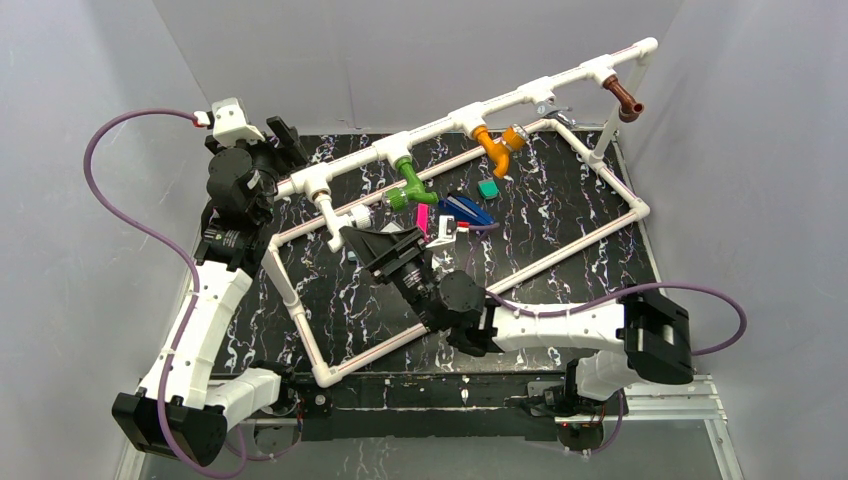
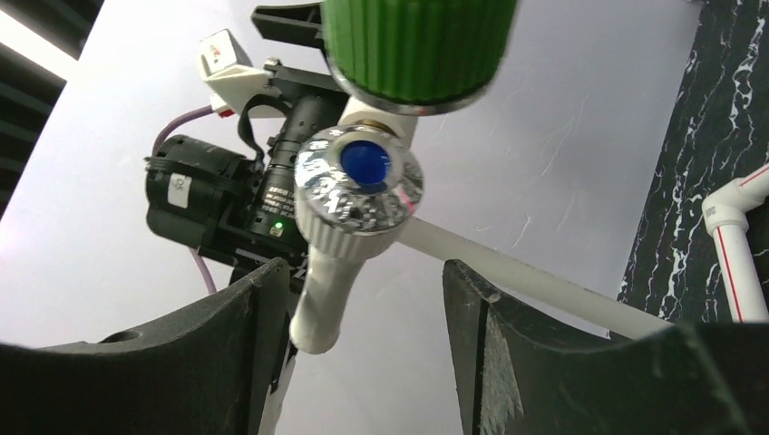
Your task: Install the water faucets
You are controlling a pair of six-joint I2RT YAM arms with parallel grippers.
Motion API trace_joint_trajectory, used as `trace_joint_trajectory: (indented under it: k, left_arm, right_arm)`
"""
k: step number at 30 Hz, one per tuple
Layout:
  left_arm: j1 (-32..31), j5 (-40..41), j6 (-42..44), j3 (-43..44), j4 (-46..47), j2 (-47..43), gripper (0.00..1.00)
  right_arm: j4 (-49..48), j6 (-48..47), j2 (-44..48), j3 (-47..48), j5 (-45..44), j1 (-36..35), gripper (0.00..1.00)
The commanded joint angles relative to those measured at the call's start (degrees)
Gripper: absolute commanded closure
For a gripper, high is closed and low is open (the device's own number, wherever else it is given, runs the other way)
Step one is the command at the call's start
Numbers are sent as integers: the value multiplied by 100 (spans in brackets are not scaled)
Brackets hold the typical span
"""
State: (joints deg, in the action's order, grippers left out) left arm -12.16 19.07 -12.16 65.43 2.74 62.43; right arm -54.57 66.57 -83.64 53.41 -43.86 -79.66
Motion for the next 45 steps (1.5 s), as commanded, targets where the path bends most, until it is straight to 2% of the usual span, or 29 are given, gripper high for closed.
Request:
trace_joint_trajectory:
  k: [1, 6, 13, 16, 22, 23, 24, 29, 35, 40, 45]
  left_arm:
    - [84, 150, 29, -733, -1897, 709, 25]
    - [87, 146, 30, -733, -1899, 709, 25]
    - [83, 146, 22, -727, -1894, 713, 25]
    - [85, 142, 22, -730, -1898, 717, 25]
    - [90, 158, 30, -725, -1898, 700, 25]
    - [83, 158, 36, -732, -1899, 708, 25]
    - [86, 158, 38, -722, -1898, 709, 25]
    - [88, 150, 39, -730, -1900, 709, 24]
    - [87, 156, 41, -726, -1900, 731, 25]
    - [87, 158, 47, -730, -1899, 744, 25]
    - [88, 158, 47, -731, -1901, 753, 25]
  right_arm:
    - [-290, -805, 453, -71, 444, 12, 30]
    - [-222, -1744, 925, -339, 864, 12, 30]
    - [455, -3388, 1470, -267, 1471, 12, 30]
    - [1038, -4267, 1614, 26, 1624, 12, 30]
    - [2067, -7089, 1984, 509, 2433, 16, 28]
    - [2625, -7884, 2074, 747, 2793, 12, 27]
    - [2832, -8301, 2088, 861, 2896, 12, 27]
    - [3388, -10473, 2101, 983, 3517, 17, 25]
    - [4146, -12812, 1789, 1233, 3657, 11, 19]
    - [3997, -14148, 1514, 1204, 3362, -5, 17]
    - [3558, -15063, 1134, 1246, 3047, -33, 16]
